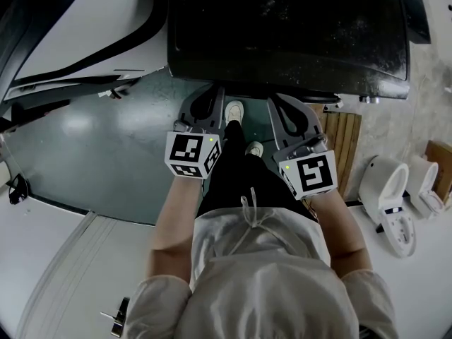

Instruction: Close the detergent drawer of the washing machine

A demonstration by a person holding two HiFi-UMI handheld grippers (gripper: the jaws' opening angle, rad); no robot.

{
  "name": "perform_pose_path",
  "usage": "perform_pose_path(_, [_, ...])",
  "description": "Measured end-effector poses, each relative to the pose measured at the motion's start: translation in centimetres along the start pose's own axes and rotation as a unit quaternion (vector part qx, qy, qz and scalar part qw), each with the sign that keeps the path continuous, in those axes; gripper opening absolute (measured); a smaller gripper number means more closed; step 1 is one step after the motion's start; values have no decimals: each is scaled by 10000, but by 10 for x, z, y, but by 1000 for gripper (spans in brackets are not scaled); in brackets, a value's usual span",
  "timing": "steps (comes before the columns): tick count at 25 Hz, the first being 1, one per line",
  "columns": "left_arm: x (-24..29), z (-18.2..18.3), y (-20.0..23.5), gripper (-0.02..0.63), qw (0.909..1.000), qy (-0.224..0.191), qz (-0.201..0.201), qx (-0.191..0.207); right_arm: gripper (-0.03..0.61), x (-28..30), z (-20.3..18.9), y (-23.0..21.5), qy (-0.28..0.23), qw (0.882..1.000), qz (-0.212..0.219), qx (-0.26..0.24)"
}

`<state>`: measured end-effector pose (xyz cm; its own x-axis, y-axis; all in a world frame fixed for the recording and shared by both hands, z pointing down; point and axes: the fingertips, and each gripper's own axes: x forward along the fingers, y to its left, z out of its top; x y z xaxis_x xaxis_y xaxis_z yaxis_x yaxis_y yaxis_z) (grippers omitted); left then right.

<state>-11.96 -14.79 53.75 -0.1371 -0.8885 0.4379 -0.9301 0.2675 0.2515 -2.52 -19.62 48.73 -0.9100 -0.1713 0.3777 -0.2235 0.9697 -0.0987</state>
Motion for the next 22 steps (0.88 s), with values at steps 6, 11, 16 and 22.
perform_pose_path(6, [0, -1, -2, 18, 9997, 42, -51, 234, 5, 3, 2, 2, 28, 10000, -13, -14])
perform_pose_path(11, [-4, 5, -4, 18, 9989, 28, -98, 467, 5, -3, 8, 9, -11, 10000, 2, -40])
perform_pose_path(16, [-30, 34, -22, 18, 9972, -243, -279, 656, 5, -24, 21, 18, -69, 9998, -3, -167])
perform_pose_path(22, [-66, 71, -55, 18, 9856, -471, -727, 1449, 6, -53, 60, 33, -226, 9991, -45, -359])
